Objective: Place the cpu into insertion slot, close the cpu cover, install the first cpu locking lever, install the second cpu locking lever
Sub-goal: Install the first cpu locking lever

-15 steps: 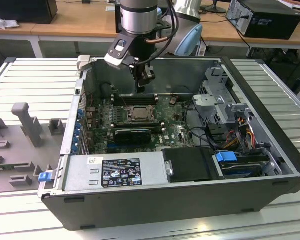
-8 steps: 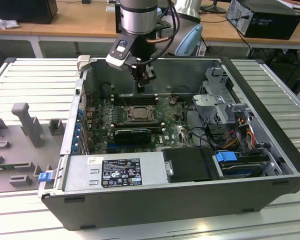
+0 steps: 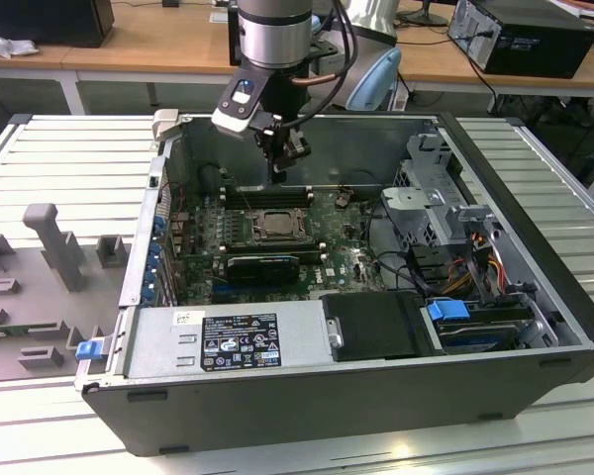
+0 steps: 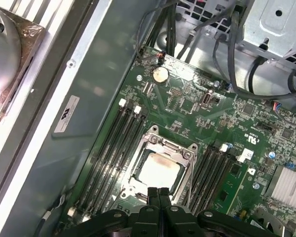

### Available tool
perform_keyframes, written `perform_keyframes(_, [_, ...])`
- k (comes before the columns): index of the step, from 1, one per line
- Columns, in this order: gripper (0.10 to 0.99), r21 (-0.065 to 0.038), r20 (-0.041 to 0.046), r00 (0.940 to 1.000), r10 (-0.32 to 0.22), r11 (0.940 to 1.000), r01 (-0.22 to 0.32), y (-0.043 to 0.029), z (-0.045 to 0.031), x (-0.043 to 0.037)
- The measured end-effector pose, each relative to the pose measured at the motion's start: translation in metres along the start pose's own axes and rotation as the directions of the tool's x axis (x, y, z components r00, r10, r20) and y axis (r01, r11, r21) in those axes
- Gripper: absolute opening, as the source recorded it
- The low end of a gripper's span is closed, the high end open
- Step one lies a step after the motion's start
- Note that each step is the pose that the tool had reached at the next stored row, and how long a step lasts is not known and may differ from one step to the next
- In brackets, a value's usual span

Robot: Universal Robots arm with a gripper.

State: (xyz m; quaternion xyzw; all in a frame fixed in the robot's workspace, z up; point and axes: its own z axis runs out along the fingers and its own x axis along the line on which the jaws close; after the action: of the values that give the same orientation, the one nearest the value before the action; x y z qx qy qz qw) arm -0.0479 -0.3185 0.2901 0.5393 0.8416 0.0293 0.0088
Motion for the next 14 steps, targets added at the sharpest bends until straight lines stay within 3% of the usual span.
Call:
perform_keyframes(5, [0.106,0.001,-0.0036,0.9982,-0.061,0.9982,0.061,0.0,0.0,0.0])
perform_keyframes(6, [0.106,0.001,-0.0069,0.9934,-0.115,0.9934,0.115,0.0,0.0,0.0])
perform_keyframes(10, [0.106,0.002,-0.0125,0.9785,-0.206,0.9786,0.206,0.0,0.0002,0.0])
perform_keyframes(11, [0.106,0.002,-0.0149,0.9693,-0.245,0.9694,0.245,-0.0001,0.0003,0.0])
perform_keyframes(14, [0.106,0.002,-0.0224,0.9318,-0.362,0.932,0.362,-0.0001,0.0017,0.0])
